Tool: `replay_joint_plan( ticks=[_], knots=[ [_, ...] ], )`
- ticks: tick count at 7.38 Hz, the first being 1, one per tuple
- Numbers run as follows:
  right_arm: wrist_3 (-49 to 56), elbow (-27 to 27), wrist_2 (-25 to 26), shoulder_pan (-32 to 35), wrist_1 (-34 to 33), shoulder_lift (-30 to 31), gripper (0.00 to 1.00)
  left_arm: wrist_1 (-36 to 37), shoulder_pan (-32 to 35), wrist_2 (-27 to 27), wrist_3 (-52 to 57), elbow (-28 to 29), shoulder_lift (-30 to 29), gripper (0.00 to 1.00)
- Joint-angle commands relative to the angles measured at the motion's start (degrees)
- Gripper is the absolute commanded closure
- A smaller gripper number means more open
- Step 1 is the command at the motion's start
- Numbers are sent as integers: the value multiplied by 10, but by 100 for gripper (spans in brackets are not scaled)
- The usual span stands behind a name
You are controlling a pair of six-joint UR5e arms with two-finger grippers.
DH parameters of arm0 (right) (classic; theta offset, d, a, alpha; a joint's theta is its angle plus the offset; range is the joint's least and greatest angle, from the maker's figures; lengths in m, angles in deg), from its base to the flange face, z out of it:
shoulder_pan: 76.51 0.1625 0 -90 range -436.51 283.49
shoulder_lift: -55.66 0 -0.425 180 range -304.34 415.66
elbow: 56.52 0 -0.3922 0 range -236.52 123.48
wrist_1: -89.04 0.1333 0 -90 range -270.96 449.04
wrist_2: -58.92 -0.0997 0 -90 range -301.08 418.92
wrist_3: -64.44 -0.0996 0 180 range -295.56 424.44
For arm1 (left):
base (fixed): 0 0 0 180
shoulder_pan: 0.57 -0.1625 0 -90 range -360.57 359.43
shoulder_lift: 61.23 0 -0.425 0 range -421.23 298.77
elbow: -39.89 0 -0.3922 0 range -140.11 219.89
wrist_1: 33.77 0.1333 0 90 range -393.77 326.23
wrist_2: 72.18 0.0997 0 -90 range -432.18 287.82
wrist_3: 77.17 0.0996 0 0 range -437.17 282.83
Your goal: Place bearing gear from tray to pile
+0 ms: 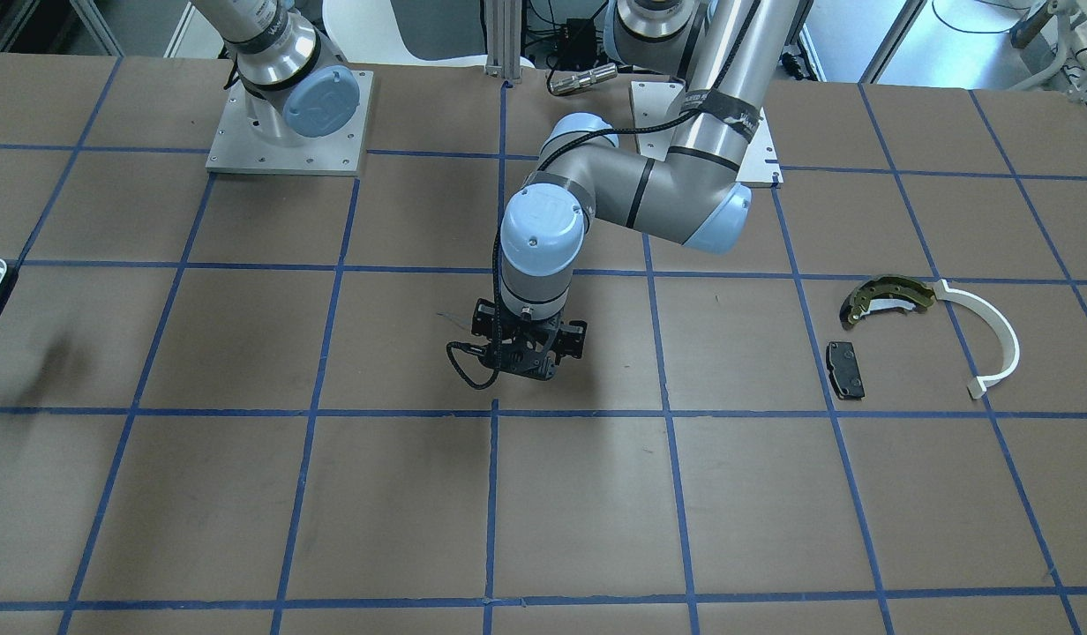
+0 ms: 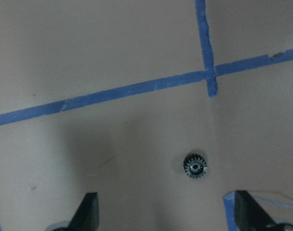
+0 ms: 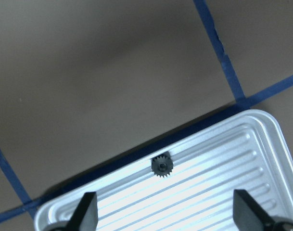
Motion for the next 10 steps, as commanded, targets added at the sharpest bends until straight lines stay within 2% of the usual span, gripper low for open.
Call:
replay_joint_plan(
  ticks=[1, 2, 5, 6, 7, 8, 10],
  knots=[
    [96, -5, -10, -9, -28, -27, 4, 15, 6, -1, 6, -1, -26, 14],
    [136, -3, -39, -9, -41, -29, 4, 13, 11, -1, 6, -2, -25, 19],
    [142, -4, -33, -9, -40, -52, 7, 10, 10, 0, 6, -1, -26, 55],
    [140, -3, -33, -10, -40, -55, 8, 7, 11, 4, 6, -1, -25, 75],
    [138, -3, -32, -10, -39, -56, 13, 5, 11, 5, 6, 0, -24, 100],
    [138, -3, -25, -10, -39, -57, 17, 2, 9, 6, 7, 3, -18, 100],
    [141, -2, -17, -9, -38, -58, 19, -34, -15, 9, 46, 24, 5, 100]
  ],
)
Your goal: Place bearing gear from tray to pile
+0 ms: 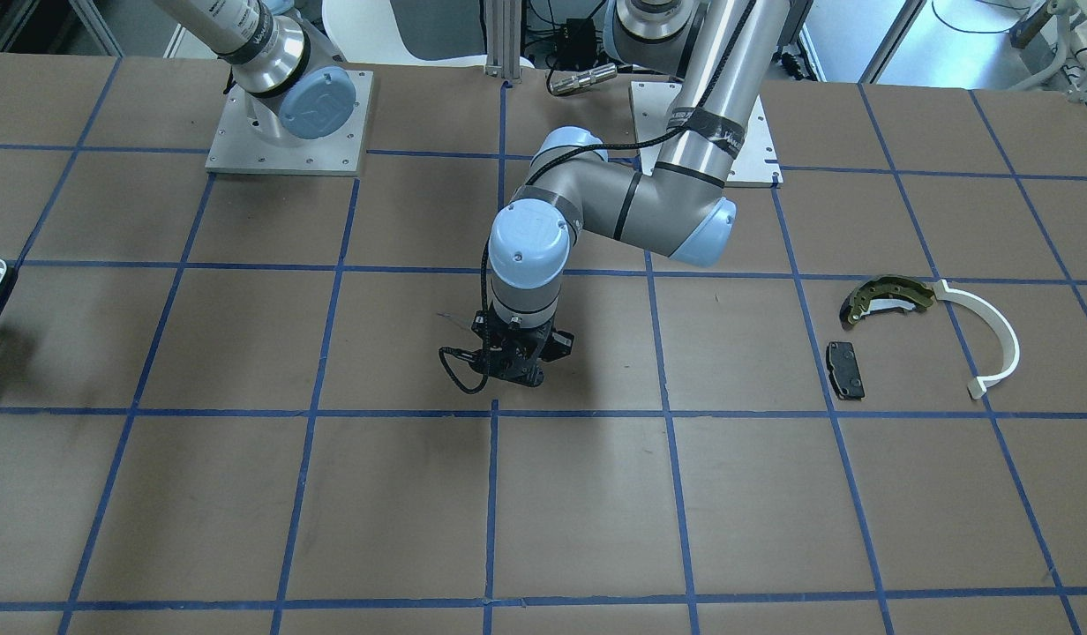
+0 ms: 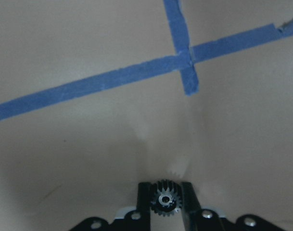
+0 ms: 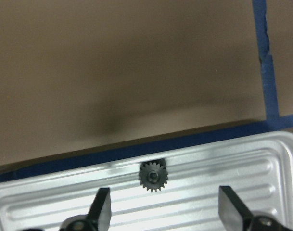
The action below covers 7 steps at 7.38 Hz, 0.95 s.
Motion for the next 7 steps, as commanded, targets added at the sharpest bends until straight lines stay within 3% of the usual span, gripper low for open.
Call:
replay_joint_plan(
  ticks=[1, 3, 4, 7],
  knots=[
    [0, 0, 3, 0, 1, -8, 20, -73, -56, 3, 29, 43, 27, 100],
    [-5, 0, 3, 0, 1, -13, 21, -237, -157, 35, 112, 135, 52, 100],
    [-7, 1, 3, 0, 2, -13, 38, -298, -210, 67, 172, 166, 61, 100],
    [-8, 1, 2, 0, 2, -13, 41, -308, -350, 139, 275, 168, 59, 100]
  ],
)
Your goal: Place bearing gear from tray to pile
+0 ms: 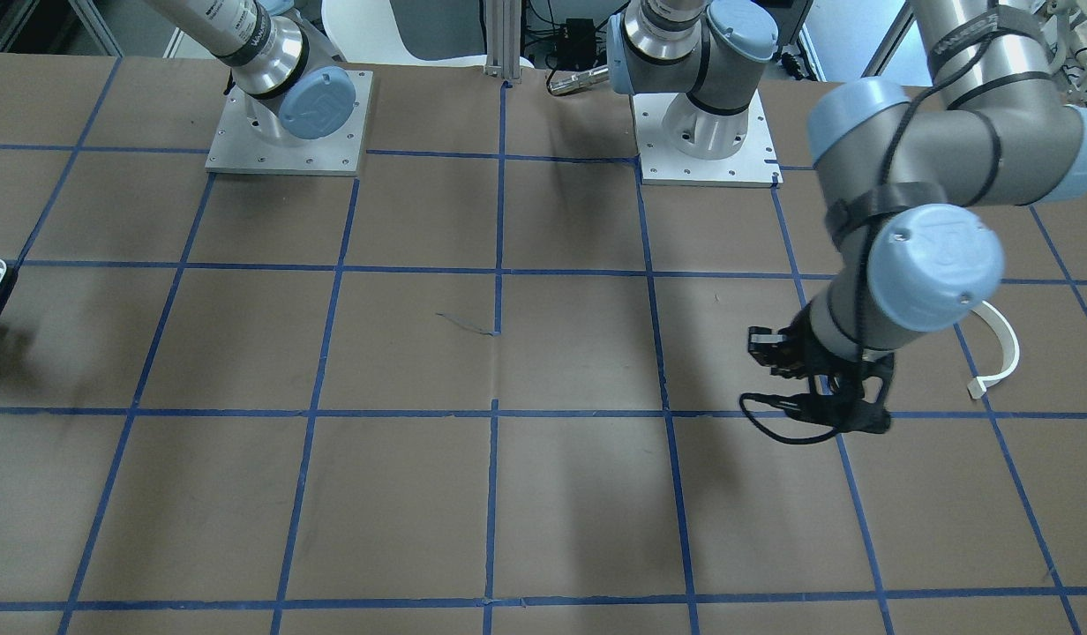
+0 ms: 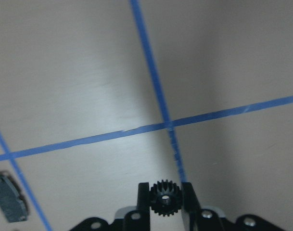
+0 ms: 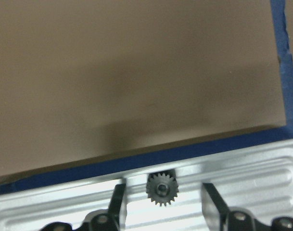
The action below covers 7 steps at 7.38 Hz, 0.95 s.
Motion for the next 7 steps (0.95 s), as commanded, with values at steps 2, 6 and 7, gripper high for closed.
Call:
replay_joint_plan(
  ticks=[2, 6, 7],
  knots=[
    [-3, 0, 2, 3, 2, 1, 53, 30, -128, 34, 80, -28, -13, 100],
    [-23, -6, 1, 5, -1, 8, 93, 273, -192, 35, 203, -177, -27, 100],
    [-47, -9, 0, 6, -1, 21, 97, 295, -208, 35, 215, -195, -27, 100]
  ],
)
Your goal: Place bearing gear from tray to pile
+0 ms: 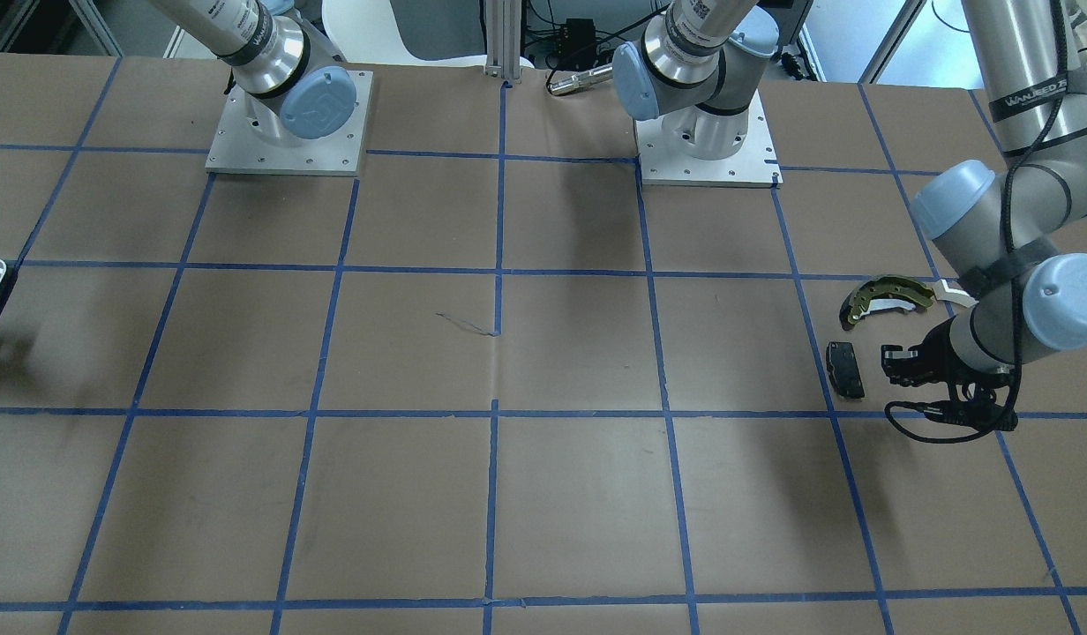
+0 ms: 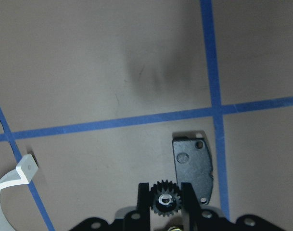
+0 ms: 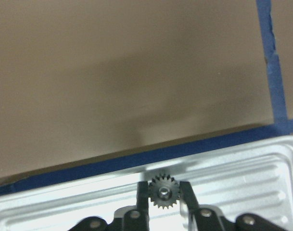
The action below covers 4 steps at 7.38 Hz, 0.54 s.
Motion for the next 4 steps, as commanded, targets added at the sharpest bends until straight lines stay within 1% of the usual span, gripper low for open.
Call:
replay_joint_plan(
  ticks=[1, 2, 3, 4],
  knots=[
    [-67, -2, -8, 2, 5, 32, 100, 50, -38, 0, 51, -38, -5, 100],
    [-102, 5, -17, 11, 9, 58, 100, 48, -54, -3, 64, -38, -9, 100],
    [-162, 23, -28, 46, 9, 79, 100, 45, -60, -7, 66, -46, -14, 100],
    [-264, 50, -28, 95, 8, 102, 100, 50, -61, -4, 65, -64, -15, 100]
  ],
)
